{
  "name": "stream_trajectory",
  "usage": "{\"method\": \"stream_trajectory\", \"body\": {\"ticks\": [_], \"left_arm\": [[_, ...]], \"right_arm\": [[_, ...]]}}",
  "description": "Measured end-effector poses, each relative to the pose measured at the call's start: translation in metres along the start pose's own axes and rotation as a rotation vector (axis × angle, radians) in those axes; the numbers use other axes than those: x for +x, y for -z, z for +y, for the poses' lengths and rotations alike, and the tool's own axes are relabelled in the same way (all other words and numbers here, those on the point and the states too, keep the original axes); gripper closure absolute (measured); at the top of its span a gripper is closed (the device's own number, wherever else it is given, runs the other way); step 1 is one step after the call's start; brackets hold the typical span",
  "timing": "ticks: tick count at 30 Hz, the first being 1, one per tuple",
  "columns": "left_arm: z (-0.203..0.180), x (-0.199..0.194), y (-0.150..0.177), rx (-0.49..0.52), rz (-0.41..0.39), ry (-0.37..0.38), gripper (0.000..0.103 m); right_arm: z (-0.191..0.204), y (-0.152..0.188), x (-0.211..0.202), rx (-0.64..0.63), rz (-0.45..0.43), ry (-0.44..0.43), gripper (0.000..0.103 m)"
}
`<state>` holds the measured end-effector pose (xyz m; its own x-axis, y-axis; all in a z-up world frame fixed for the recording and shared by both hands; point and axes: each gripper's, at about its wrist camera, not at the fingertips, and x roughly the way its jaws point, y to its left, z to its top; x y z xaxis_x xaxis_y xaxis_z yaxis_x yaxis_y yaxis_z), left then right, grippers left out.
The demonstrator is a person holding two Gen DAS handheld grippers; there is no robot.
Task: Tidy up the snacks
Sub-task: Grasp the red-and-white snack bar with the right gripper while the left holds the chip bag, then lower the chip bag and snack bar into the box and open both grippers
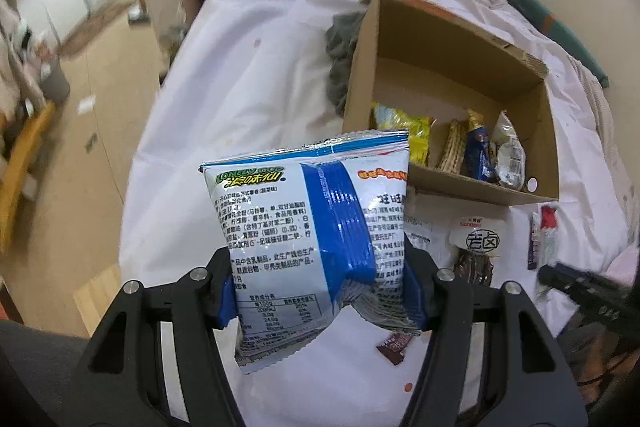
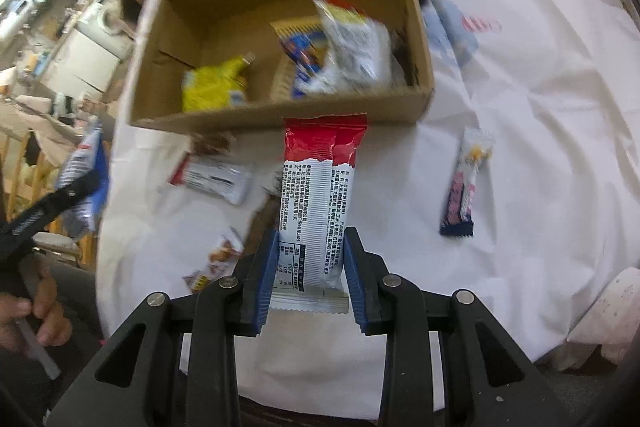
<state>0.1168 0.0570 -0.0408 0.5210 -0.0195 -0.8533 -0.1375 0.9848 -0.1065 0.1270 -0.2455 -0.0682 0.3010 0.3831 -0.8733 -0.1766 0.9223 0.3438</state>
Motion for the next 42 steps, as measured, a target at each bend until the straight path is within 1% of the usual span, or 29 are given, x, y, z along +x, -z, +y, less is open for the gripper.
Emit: {"method": "stream_trajectory", "body": {"ticks": [2,3,6,8,9,13,15,17,20,25,31,33,34,36,39,41,42], "left_arm": [[-0.008,-0.009,0.001,0.053,-0.078,-0.043,0.043],[-0.011,-0.011,0.0,0.068,-0.103,-0.049,0.043],[-0.016,-0.016,-0.002,0.088,-0.129,-0.021,0.043],[-0.023,-0.018,-0.003,0.116,-0.138,-0.033,0.043],[-0.026,-0.019,-0.005,0.124,-0.136,-0.039,0.043],[-0.034,-0.018,-0.015,0.091,-0.101,-0.01,0.043],[-0.037,-0.016,-0.025,0.072,-0.08,0.008,0.043],[-0.042,-0.014,-0.038,0.059,-0.076,0.027,0.043],[-0.051,-0.015,-0.058,0.083,-0.105,0.044,0.043],[-0.066,-0.017,-0.088,0.155,-0.167,0.051,0.043],[-0.076,-0.003,-0.117,0.173,-0.193,0.063,0.043],[-0.075,0.003,-0.123,0.166,-0.21,0.064,0.043],[-0.074,0.006,-0.124,0.158,-0.217,0.066,0.043],[-0.072,0.02,-0.123,0.153,-0.193,0.069,0.043],[-0.072,0.039,-0.119,0.16,-0.139,0.092,0.043],[-0.077,0.043,-0.118,0.173,-0.129,0.102,0.043],[-0.079,0.044,-0.118,0.176,-0.13,0.105,0.043]], "right_arm": [[0.001,-0.001,-0.007,-0.008,-0.026,-0.019,0.069],[0.001,-0.002,-0.009,-0.004,-0.031,-0.036,0.069],[0.002,-0.005,-0.011,0.005,-0.044,-0.065,0.069],[0.007,-0.008,-0.01,0.007,-0.055,-0.083,0.069],[0.009,-0.009,-0.013,0.004,-0.065,-0.096,0.069],[0.02,-0.018,-0.023,-0.02,-0.104,-0.122,0.069],[0.022,-0.025,-0.027,-0.015,-0.115,-0.138,0.069],[0.023,-0.034,-0.029,-0.007,-0.126,-0.147,0.069],[0.023,-0.052,-0.033,0.006,-0.14,-0.16,0.069],[0.024,-0.092,-0.036,0.002,-0.18,-0.145,0.069],[0.019,-0.133,-0.026,0.015,-0.219,-0.146,0.069],[0.014,-0.137,-0.021,0.018,-0.234,-0.164,0.069],[0.011,-0.138,-0.016,0.022,-0.248,-0.189,0.069],[0.005,-0.135,-0.008,0.032,-0.253,-0.206,0.069],[-0.003,-0.129,0.008,0.054,-0.235,-0.166,0.069],[-0.005,-0.128,0.015,0.056,-0.218,-0.163,0.069],[-0.005,-0.127,0.018,0.05,-0.211,-0.149,0.069]]}}
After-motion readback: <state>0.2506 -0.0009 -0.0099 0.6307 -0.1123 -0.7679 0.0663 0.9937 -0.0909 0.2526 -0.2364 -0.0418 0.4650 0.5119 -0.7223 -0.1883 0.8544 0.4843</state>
